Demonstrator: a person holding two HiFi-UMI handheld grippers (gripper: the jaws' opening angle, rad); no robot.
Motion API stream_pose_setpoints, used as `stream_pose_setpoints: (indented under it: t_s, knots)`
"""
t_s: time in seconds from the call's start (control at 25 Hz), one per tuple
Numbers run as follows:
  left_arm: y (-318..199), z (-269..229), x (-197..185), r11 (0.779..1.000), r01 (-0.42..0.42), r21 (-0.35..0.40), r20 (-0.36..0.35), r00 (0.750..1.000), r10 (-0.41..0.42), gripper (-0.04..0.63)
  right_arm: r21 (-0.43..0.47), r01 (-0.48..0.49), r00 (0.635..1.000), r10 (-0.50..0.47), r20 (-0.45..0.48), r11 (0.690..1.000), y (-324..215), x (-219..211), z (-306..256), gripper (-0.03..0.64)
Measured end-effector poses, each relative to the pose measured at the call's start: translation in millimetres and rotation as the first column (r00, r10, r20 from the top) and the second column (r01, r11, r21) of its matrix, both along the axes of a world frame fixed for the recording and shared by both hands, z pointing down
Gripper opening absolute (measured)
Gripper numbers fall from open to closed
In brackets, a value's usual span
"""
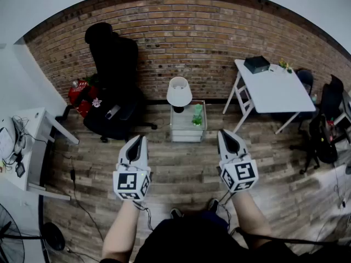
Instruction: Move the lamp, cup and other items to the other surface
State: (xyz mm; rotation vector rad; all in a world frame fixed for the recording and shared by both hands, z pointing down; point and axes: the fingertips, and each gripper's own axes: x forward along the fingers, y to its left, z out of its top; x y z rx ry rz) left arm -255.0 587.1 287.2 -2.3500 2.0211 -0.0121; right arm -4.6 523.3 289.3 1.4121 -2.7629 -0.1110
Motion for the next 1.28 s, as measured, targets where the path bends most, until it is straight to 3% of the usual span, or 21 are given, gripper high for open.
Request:
stream_pose_setpoints:
  t_s: [0.32, 0.72, 0.76, 0.84, 0.96, 1.12, 1.28]
  knots:
    - [20.6, -3.5, -7.0, 1.0, -0.007, 0.004, -0.002, 1.0, 0.007, 0.007, -0.01, -0.016, 1.0, 0.016, -0.012, 1.0, 21.1, -6.7, -2.3, 0.003]
    - [33.3, -6.7, -21.7, 0.999, -0.027, 0.029, -0.037, 0.999, 0.028, 0.014, -0.01, -0.029, 0.999, 0.03, 0.037, 1.0, 34.0, -6.4, -16.6, 0.007]
    - [30.9, -2.5, -18.9, 0.999, -0.043, 0.019, -0.027, 0.999, 0.043, 0.066, -0.014, -0.031, 0.999, 0.032, 0.034, 0.999, 33.6, -5.7, -16.9, 0.013]
    - [24.1, 7.0, -12.9, 0.997, -0.078, -0.01, -0.013, 0.997, 0.078, 0.185, -0.04, -0.028, 0.999, 0.03, 0.03, 0.999, 30.5, -7.3, -11.7, 0.102]
    - [12.3, 21.2, -5.7, 0.992, -0.118, -0.042, -0.029, 0.993, 0.117, 0.207, -0.102, -0.023, 0.999, 0.025, 0.021, 0.995, 20.3, -10.7, 9.1, 0.195]
    - [-10.5, 40.5, 5.4, 0.983, -0.163, -0.08, -0.063, 0.985, 0.159, 0.218, -0.148, -0.003, 1.0, 0.002, -0.004, 0.989, -3.2, -13.7, 25.0, 0.216]
    - [-26.6, 46.1, 7.9, 0.978, -0.188, -0.095, -0.026, 0.982, 0.186, 0.227, -0.166, 0.018, 1.0, -0.017, 0.005, 0.986, -31.7, -18.8, 35.4, 0.215]
